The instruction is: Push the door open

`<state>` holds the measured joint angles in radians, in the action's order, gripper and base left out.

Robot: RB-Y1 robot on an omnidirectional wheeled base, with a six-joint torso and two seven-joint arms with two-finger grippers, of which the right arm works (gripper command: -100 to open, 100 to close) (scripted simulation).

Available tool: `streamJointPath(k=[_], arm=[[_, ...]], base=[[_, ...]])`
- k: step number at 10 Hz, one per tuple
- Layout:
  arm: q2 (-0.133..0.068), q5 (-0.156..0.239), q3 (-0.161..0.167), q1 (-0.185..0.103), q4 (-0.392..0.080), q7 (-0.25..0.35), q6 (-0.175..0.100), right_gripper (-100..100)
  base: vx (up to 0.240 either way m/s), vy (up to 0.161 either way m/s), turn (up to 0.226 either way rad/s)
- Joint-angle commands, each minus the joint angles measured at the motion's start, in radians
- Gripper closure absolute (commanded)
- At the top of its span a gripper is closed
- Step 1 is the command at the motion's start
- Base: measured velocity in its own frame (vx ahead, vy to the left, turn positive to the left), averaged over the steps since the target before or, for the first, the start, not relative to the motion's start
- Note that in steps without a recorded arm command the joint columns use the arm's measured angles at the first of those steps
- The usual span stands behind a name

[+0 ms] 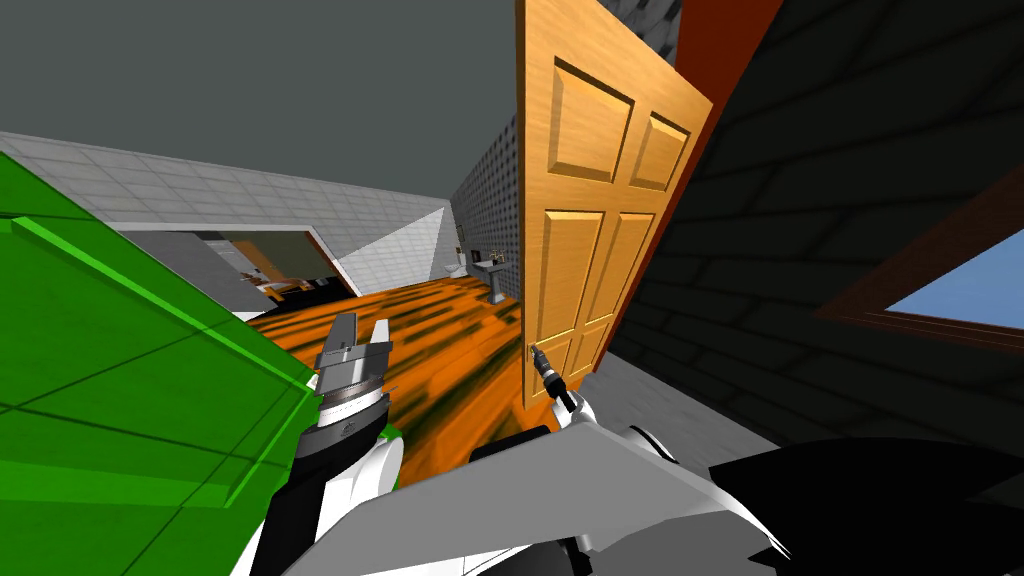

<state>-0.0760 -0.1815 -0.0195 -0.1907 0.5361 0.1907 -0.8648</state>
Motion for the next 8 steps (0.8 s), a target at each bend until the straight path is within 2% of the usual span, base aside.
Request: streamJointPath(k=[1, 5, 6, 8], arm=[[-0.01, 0.011, -0.017, -0.018, -0.015, -0.007, -0.011, 100], [-0.017, 0.027, -0.039, -0.017, -0.015, -0.017, -0.007, 100], [-0.021, 0.039, -0.057, -0.017, -0.015, -0.025, -0.004, 100], [-0.024, 0.049, -0.072, -0.017, -0.015, -0.032, -0.001, 100]], base=[[0.159, 0.078, -0.025], [0.164, 0.06, -0.028], [0.15, 0.049, -0.042], [0.205, 0.082, -0.043]])
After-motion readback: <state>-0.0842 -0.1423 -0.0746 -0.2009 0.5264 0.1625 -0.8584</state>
